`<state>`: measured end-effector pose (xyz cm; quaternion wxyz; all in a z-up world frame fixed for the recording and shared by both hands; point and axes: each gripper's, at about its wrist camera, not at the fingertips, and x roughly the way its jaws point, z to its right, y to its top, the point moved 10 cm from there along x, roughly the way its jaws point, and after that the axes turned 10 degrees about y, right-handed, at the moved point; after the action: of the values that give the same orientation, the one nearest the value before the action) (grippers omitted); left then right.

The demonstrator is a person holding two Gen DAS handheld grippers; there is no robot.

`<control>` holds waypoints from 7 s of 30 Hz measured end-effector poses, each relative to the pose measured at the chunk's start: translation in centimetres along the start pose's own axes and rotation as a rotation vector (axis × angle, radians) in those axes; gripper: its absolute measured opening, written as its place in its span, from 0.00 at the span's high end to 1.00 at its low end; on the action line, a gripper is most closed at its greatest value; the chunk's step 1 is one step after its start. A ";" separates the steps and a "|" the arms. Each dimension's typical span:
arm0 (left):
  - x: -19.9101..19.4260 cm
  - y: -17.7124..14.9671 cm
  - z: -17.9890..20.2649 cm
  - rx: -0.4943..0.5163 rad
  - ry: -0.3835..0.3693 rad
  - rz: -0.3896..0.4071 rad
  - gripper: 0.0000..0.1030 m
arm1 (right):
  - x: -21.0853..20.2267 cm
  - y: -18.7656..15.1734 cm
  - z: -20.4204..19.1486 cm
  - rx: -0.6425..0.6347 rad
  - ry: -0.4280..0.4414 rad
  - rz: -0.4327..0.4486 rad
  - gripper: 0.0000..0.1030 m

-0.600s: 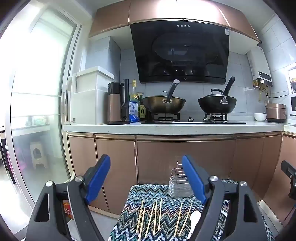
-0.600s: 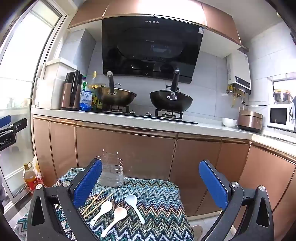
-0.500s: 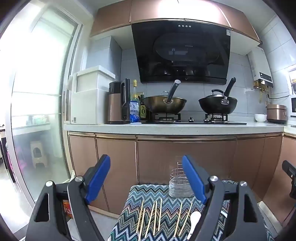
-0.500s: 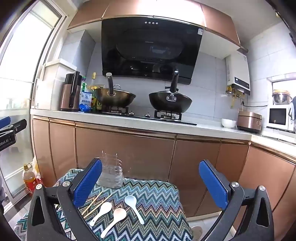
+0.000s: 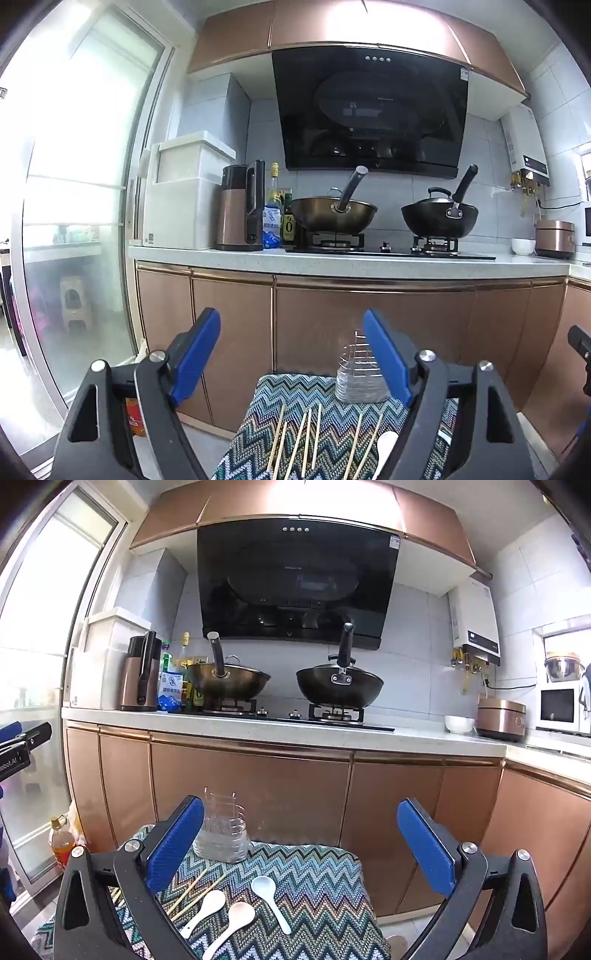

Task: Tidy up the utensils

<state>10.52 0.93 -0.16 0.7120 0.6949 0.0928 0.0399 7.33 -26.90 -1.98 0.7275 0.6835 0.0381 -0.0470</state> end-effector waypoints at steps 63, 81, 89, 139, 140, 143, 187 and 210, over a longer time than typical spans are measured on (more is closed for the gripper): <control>23.9 -27.3 3.4 0.015 -0.336 -1.118 0.61 | 25.3 -22.8 -10.4 0.214 0.760 -0.935 0.60; 27.7 -33.5 3.1 0.074 -0.253 -1.290 0.88 | 28.4 -26.1 -11.2 0.165 0.817 -1.049 0.75; 28.1 -34.6 2.9 0.095 -0.253 -1.320 0.89 | 29.0 -27.2 -11.7 0.145 0.835 -1.093 0.77; 23.9 -26.2 1.3 0.068 -0.274 -1.048 0.96 | 24.5 -20.8 -11.8 -0.091 0.755 -0.899 0.96; 23.8 -25.0 1.4 0.055 -0.283 -1.021 0.95 | 24.2 -19.7 -11.6 -0.087 0.741 -0.872 0.96; 23.9 -20.3 1.8 0.027 -0.293 -0.907 0.95 | 24.8 -15.8 -11.1 -0.079 0.680 -0.773 0.96; 33.5 -5.8 13.9 -0.203 -0.104 -0.102 0.63 | 37.7 -8.0 -6.7 -0.010 0.237 -0.211 0.72; 15.0 5.9 -0.9 -0.085 -0.073 -0.106 0.58 | 13.9 4.2 -2.7 -0.026 0.184 -0.081 0.71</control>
<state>25.42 4.83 4.58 0.7449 0.6591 0.1015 -0.0194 21.64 -24.16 0.37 0.7272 0.6733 0.1330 -0.0131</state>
